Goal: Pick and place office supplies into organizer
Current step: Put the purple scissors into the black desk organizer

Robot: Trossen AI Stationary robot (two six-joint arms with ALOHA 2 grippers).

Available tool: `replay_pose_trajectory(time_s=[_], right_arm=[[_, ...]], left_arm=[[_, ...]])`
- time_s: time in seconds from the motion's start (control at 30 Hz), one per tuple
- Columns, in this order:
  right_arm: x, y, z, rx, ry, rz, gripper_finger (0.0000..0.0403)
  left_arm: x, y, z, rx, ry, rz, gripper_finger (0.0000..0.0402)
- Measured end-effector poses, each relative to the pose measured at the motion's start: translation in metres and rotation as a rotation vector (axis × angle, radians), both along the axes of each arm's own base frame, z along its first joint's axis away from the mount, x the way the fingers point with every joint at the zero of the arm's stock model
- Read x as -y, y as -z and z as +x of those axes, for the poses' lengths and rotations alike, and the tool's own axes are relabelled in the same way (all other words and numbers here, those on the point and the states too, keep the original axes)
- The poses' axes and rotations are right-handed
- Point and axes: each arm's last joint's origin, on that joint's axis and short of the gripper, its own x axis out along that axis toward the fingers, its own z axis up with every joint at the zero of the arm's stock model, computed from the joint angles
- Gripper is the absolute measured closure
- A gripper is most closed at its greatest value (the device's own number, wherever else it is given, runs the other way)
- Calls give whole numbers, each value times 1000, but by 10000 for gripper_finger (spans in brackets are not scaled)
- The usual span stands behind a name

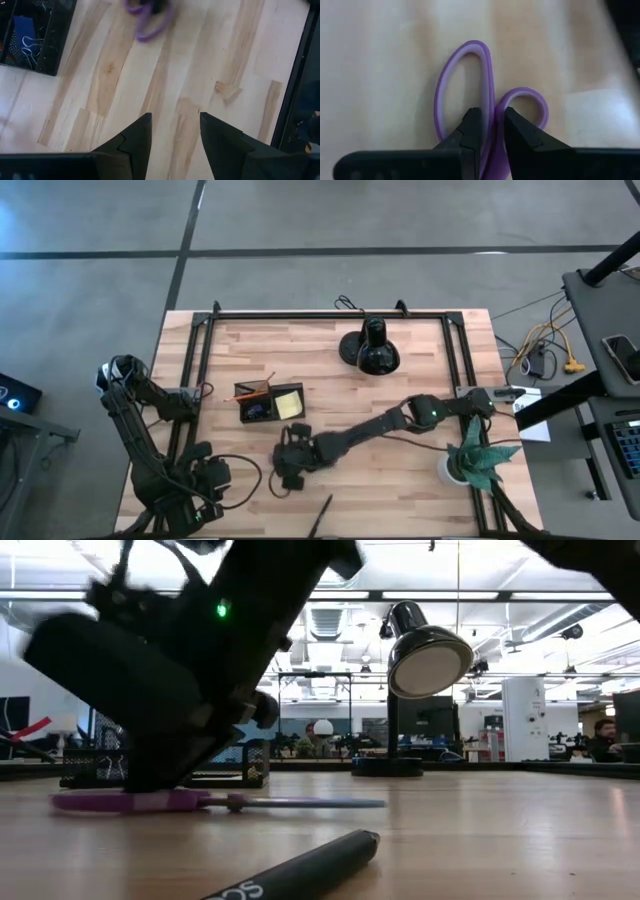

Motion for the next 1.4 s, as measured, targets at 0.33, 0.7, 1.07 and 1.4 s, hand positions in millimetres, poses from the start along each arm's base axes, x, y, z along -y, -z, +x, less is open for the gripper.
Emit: replay_pose_trajectory(time_s=[0.33, 0.7, 1.07, 1.4], right_arm=[[56, -38, 28, 237, 210, 8, 358], [72, -161, 41, 851, 210, 6, 358], [168, -145, 67, 1168, 281, -32, 358], [203, -130, 70, 1146, 178, -188, 358]], left_arm=[[-5, -22, -23, 5, -149, 30, 253], [-5, -55, -49, 163, -253, 15, 253], [-6, -48, -50, 157, -250, 43, 254], [-8, -38, -52, 63, -256, 64, 254]])
